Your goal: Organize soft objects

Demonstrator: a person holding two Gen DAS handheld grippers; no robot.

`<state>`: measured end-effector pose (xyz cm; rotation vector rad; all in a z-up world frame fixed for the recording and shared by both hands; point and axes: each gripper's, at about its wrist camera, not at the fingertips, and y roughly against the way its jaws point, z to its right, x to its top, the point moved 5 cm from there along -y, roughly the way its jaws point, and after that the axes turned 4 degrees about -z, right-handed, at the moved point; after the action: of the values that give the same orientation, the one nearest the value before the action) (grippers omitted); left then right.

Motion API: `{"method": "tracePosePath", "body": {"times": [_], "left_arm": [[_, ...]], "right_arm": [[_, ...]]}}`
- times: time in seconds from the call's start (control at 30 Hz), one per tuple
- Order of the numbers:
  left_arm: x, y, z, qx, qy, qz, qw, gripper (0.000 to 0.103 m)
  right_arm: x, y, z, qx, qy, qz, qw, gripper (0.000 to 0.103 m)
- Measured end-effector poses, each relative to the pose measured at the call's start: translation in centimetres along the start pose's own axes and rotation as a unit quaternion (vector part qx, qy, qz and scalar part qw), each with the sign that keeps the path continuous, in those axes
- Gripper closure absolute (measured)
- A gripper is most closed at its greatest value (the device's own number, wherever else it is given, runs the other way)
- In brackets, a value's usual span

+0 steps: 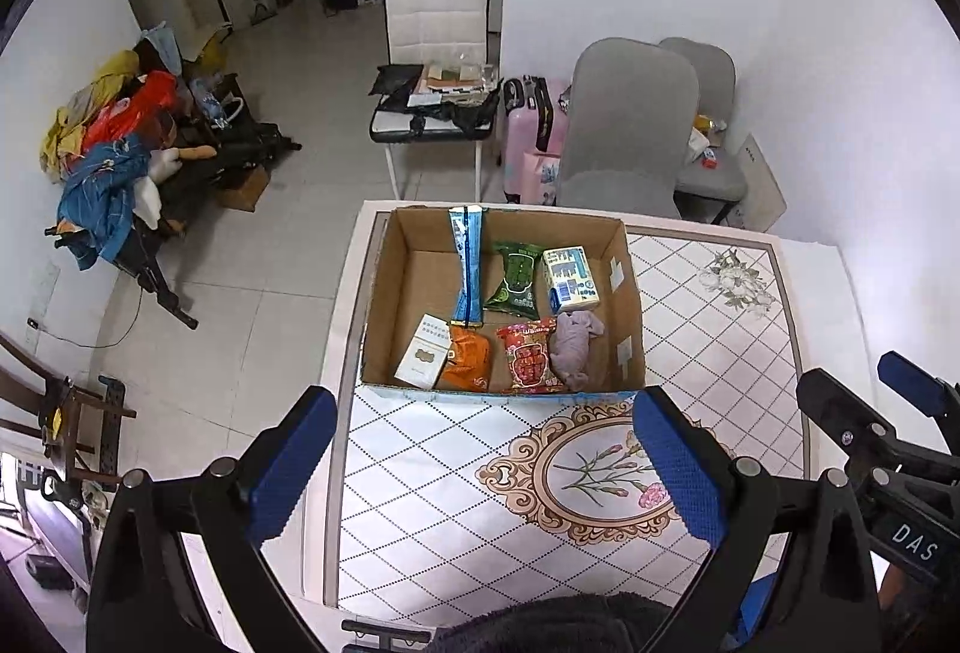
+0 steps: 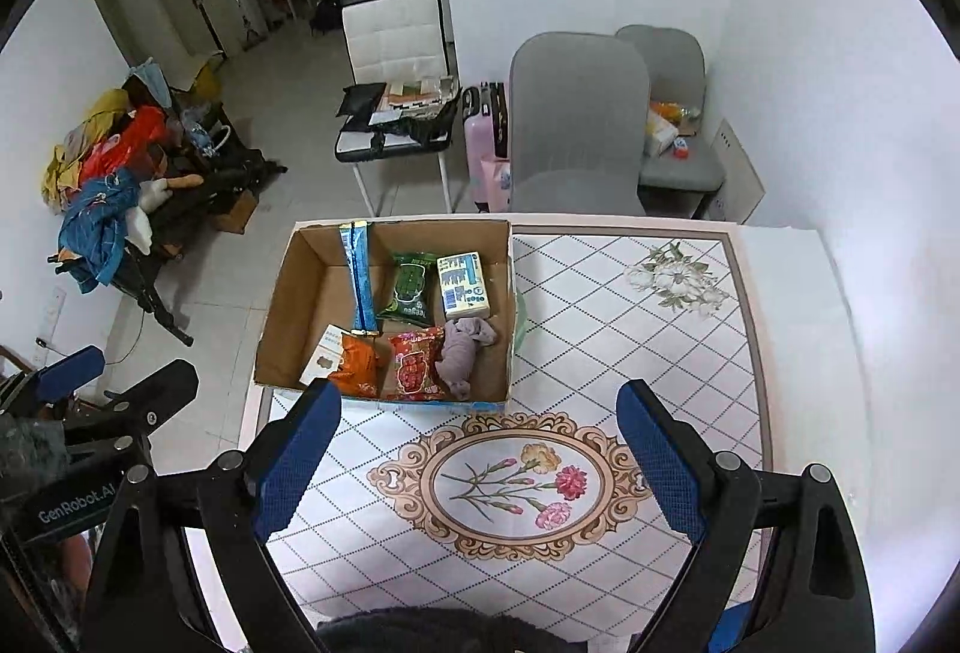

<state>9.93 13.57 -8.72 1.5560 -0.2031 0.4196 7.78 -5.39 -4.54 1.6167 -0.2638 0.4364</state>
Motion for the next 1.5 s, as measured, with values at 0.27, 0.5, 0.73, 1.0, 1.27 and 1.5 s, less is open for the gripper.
{"method": "tracePosePath", "body": {"times": [0.27, 0.5, 0.73, 1.0, 1.27, 1.5], "left_arm": [[-1.2, 3.1, 0.1, -0.003, 0.001, 0.023, 0.9997, 0.002], [-1.7, 3.9, -0.3, 0.004, 0.008, 0.034, 0.9994, 0.002], [-2.0, 3.9, -0.4, 0.006, 0.01, 0.034, 0.9994, 0.002], [-2.2, 3.8, -0.1, 0.003, 0.005, 0.03, 0.9995, 0.002], [-2.1, 3.8, 0.1, 0.003, 0.008, 0.034, 0.9994, 0.002], [-2.1, 3.8, 0.2, 0.004, 0.007, 0.033, 0.9994, 0.002]], "right_arm": [[-1.1, 4.0, -0.1, -0.01, 0.011, 0.02, 1.0, 0.008], [-1.6, 5.3, 0.0, -0.029, 0.013, 0.038, 0.999, 0.008], [-1.6, 5.1, 0.1, -0.033, 0.008, 0.033, 0.999, 0.008], [-1.2, 5.0, 0.8, -0.039, -0.005, 0.035, 0.999, 0.008], [-1.2, 5.1, 1.1, -0.046, -0.005, 0.035, 0.998, 0.008], [-1.3, 5.1, 1.1, -0.049, -0.003, 0.03, 0.998, 0.008]]}}
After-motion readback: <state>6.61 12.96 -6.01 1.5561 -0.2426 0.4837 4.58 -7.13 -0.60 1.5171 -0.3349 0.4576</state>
